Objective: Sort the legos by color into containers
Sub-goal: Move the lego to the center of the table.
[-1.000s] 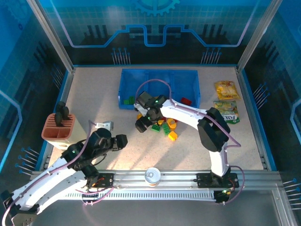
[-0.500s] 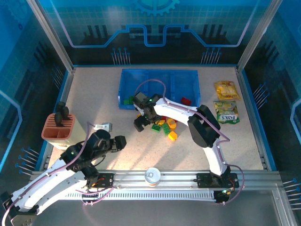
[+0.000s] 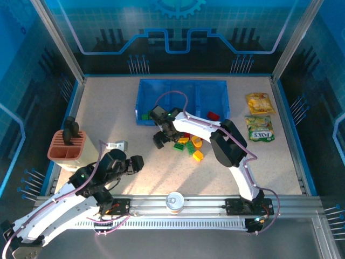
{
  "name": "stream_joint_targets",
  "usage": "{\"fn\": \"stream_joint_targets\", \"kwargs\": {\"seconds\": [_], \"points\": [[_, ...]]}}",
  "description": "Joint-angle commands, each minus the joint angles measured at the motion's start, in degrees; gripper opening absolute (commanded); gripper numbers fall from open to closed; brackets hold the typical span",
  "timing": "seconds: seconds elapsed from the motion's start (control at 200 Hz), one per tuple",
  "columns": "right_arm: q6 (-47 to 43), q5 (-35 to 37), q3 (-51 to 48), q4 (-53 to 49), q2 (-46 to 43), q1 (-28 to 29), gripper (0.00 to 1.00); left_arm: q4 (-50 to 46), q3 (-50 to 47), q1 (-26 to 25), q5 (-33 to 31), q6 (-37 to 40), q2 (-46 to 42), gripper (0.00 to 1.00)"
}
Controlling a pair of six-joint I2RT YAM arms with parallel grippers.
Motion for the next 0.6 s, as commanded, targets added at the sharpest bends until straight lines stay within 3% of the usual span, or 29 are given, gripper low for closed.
{"fn": "stream_joint_targets", "kwargs": {"seconds": [0.0,0.4,0.595], "points": [[1.23,1.74,1.96,-2.05,2.25,0.73,0.89,-0.25,-1.1,-0.47,-1.11,-0.66,-0.25,0.69],[2.38,3.09,3.82,-2.93,3.02,2.01,0.74,-0.25,-0.91,-0.46,-1.7,-0.16,-0.16,0.69],[2.99,3.54,4.34,-3.19,2.58,2.73,0.72,0.21,-0.51,-0.49,-1.8,0.29,0.1,0.69]]}}
